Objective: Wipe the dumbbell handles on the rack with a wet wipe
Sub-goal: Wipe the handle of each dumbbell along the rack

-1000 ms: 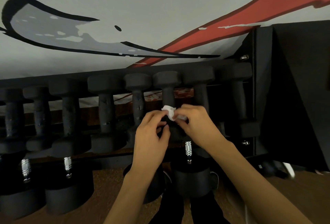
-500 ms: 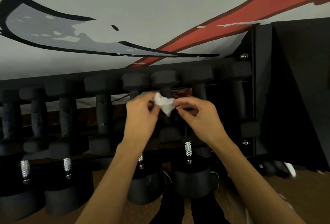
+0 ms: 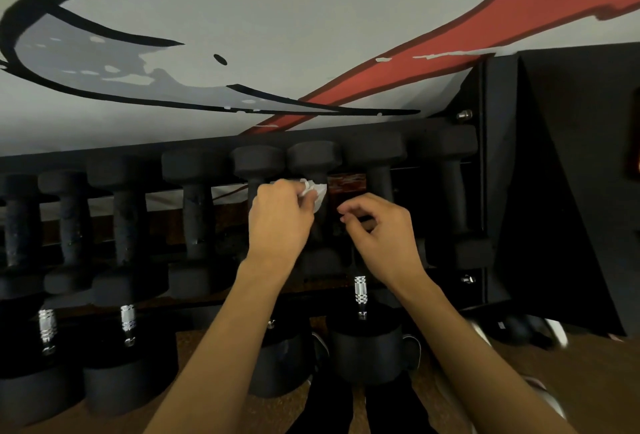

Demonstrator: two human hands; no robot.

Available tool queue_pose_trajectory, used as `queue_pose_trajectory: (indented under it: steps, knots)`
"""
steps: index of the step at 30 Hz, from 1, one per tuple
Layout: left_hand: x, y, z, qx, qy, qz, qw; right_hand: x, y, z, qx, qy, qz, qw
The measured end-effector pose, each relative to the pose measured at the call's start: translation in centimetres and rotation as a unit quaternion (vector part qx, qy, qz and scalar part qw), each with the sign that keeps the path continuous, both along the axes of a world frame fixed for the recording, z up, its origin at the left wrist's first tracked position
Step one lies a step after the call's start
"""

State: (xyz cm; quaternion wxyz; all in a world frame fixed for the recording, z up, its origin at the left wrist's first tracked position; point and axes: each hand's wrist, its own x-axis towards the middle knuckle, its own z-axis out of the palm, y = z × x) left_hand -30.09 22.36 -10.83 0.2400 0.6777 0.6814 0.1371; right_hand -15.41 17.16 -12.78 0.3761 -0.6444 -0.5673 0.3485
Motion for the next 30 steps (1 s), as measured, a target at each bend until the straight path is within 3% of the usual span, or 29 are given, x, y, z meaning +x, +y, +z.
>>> queue_pose_trajectory:
  steps: [5,8,15,23,27,30]
  knots:
    - [-1.2,-2.1,0.9,-0.032,0.138,-0.128,0.982,-0.1,-0.1,-0.3,0.01,-0.012,-0.003,1.0]
    - [-1.7,-3.3,1.3,-0.039,0.158,-0.173,0.971,-0.2,-0.2,-0.2,0.019,-0.028,0.007,0.999]
    - [-2.0,0.0,0.9,0.087,-0.039,-0.185,0.978,-0.2,-0.3,-0.2,0.027,-0.024,0.008,0.999]
    - [-0.3,-0.8,-1.0,0.092,-0.015,-0.314,0.945,0.0,-0.3,-0.3,0.037,-0.036,0.022,0.998]
    - [-1.3,-3.0,-0.8,0.037,-0.101,-0.237,0.966,0.0,-0.4,0.4,0.007,-0.002,0.076,0.997]
    - [-1.5,-5.0,-0.2,0.005,-0.206,-0.096,0.974,-0.2,-0.4,0.9,-0.025,0.036,0.133,0.99]
